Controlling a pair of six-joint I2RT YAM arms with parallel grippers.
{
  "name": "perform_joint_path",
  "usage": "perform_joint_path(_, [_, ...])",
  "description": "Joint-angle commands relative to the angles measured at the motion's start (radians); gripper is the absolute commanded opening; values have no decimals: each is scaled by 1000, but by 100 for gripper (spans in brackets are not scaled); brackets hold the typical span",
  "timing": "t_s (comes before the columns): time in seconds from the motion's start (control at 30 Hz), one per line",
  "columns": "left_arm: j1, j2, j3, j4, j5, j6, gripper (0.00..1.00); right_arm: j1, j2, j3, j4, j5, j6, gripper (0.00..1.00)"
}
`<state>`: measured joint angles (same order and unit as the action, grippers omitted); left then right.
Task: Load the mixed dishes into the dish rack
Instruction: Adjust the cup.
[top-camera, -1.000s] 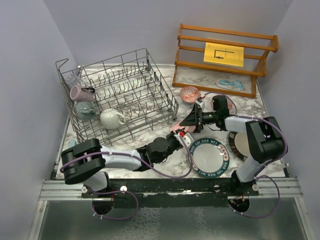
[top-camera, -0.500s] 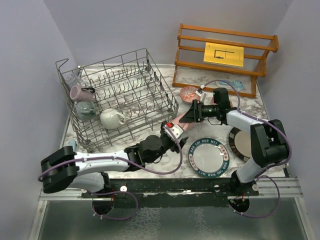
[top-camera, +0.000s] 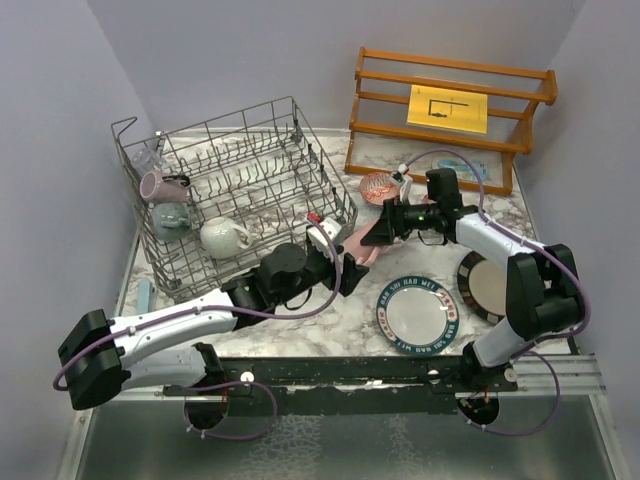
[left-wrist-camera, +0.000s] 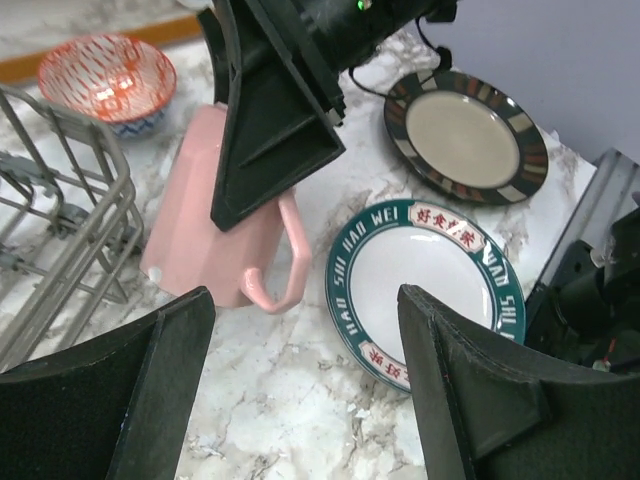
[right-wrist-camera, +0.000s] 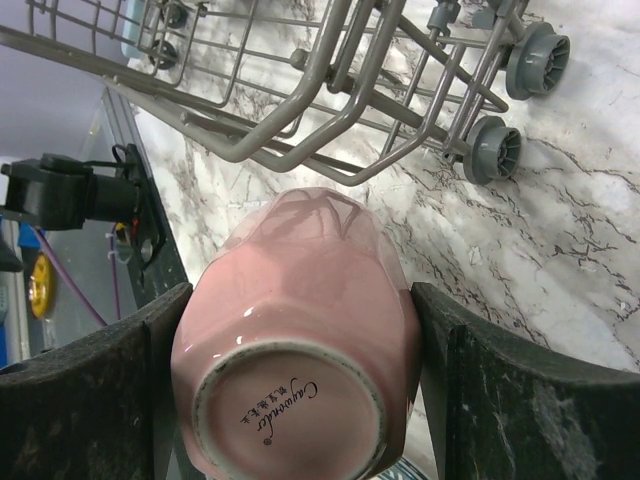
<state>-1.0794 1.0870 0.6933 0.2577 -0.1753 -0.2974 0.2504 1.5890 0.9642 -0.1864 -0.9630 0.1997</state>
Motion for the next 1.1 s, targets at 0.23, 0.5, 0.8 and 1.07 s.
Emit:
perform_joint_path(0.23, [171, 74, 16, 56, 358, -185, 77, 18, -30, 39, -22, -18, -87, 8])
perform_joint_path(0.5, [222, 57, 3, 92, 454, -269, 77, 26, -33, 42, -24, -38, -92, 8])
perform_joint_path(0.8, [280, 83, 61, 24, 515, -320, 77, 26, -44, 47, -33, -41, -97, 8])
perform_joint_path(1.07, [273, 141, 193, -213, 457, -253, 74, 26, -40, 50, -33, -57, -89, 8])
